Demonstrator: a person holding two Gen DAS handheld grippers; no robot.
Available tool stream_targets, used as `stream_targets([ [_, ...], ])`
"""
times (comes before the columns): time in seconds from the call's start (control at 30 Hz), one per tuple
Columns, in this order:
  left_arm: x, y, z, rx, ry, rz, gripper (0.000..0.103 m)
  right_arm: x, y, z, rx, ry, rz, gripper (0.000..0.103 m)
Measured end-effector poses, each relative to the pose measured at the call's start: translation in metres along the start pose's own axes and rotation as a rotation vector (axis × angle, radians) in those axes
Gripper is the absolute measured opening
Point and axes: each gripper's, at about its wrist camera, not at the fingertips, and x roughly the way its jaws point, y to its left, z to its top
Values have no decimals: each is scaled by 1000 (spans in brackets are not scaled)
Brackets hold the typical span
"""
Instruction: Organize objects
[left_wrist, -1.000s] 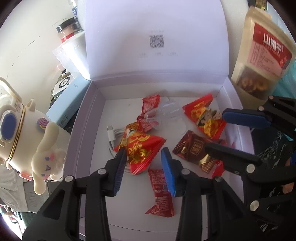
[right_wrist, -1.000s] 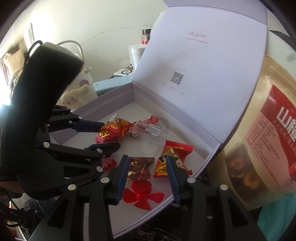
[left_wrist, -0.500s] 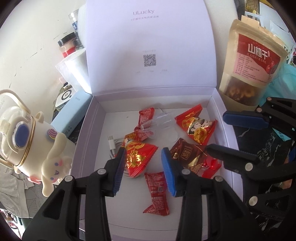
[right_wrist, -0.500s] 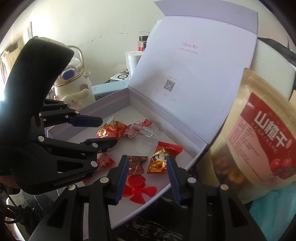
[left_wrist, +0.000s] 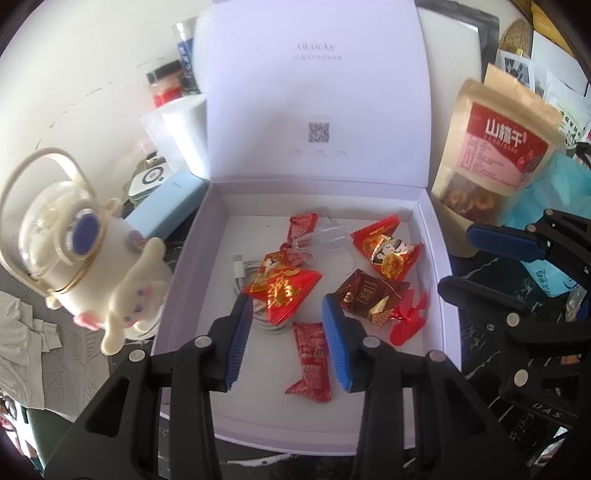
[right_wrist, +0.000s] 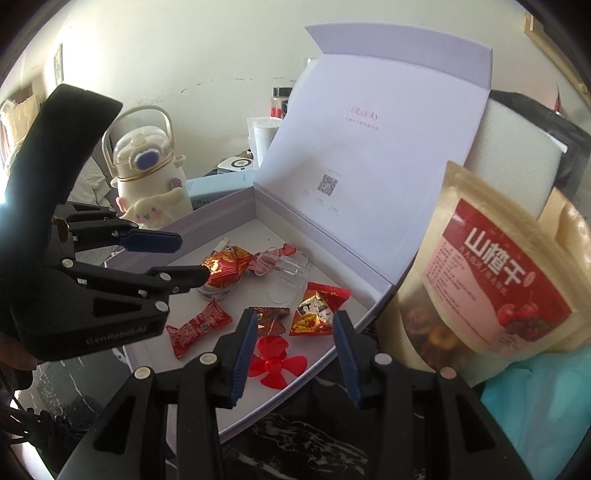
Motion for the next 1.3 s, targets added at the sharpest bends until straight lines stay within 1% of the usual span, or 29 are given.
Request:
stream_targets([
  [0.07,-9,1,-1,-6,-8,7,41,-8,3,0,-1,-15,-2,46],
  [0.13,-17,2,-4,-12,-17,13,50,-16,5,0,-2,-29,-4,50],
  [0.2,-27,3,-7,-21,-40,22,54,-24,9,-1,-7,-44,-5,52],
  [0.27,-35,3,-10,-28,-54,26,56,-33,12,-1,-13,-58,-11,53],
  [0.37,-51,4,-15,-43,-72,32,60,-48,15,-2,-15,-80,-24,57],
  [0.43,-61,4,-19,-51,-82,37,67,-58,17,-3,-14,-93,-31,60],
  [0.6,-87,1,-30,-55,-116,81,75,-80,25,-8,-17,-122,-50,65],
  [0.8,-112,1,-43,-84,-144,85,79,-106,36,-15,-14,-144,-67,66],
  [1.0,-135,-1,-60,-118,-169,84,84,-133,45,-28,-15,-173,-88,69],
  [1.1,-144,-3,-68,-129,-177,86,86,-144,49,-35,-14,-179,-98,70],
  [1.23,-154,-7,-82,-143,-177,87,88,-157,54,-45,-9,-186,-114,70],
  [1.3,-157,-9,-89,-146,-163,87,88,-162,55,-51,0,-186,-120,70],
])
